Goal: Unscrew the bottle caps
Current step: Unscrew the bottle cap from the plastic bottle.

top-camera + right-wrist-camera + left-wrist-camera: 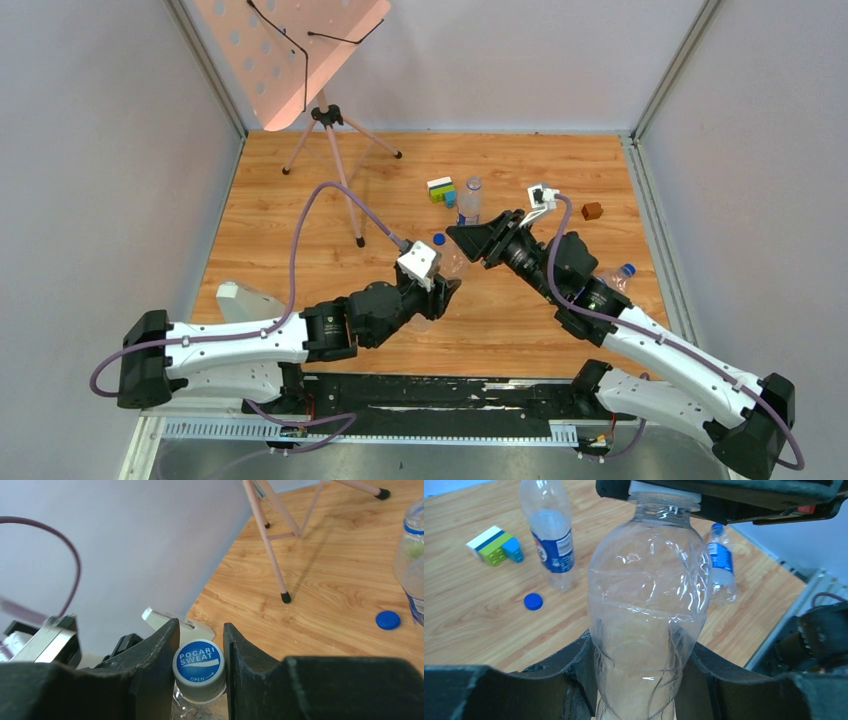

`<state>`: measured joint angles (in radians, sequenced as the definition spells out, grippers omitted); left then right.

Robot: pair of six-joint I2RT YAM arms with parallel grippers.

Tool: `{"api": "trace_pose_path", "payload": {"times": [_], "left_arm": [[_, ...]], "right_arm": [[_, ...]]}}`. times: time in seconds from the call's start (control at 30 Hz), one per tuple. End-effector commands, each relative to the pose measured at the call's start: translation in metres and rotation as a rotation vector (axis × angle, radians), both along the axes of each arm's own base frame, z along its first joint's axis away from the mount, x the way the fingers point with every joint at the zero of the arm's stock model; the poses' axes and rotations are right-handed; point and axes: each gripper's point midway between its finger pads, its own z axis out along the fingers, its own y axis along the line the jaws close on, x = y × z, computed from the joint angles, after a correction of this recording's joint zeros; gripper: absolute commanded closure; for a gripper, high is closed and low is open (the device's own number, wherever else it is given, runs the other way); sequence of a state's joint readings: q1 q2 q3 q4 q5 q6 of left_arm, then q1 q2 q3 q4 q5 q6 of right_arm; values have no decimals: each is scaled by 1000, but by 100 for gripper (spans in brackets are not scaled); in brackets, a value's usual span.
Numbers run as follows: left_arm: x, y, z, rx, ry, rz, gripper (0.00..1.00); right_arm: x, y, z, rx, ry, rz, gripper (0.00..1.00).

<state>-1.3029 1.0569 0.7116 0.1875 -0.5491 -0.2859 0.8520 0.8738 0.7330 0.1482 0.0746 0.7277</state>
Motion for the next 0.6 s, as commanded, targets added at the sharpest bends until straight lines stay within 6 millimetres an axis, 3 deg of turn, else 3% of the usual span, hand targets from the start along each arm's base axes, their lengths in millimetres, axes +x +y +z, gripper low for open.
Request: {"api": "trace_pose_path", "payload": {"times": [0.0, 0.03, 0.27, 0.47, 0.57], "left_arm": [[9, 7, 39, -286, 62, -94, 100], [0, 6, 48, -336, 78, -162, 100], [-13, 23, 83, -603, 91, -380, 100], [-29, 28, 108, -784, 60, -558, 100], [-37, 24, 116, -823, 53, -643, 100]], "right_arm": [[-39, 0, 68, 179, -210, 196, 100], [-45, -1, 71, 189, -230, 226, 100], [-89, -9, 98, 225, -450, 391, 100], [-160, -11, 112, 237, -711, 742, 100], [-186, -13, 111, 219, -789, 912, 100]]}}
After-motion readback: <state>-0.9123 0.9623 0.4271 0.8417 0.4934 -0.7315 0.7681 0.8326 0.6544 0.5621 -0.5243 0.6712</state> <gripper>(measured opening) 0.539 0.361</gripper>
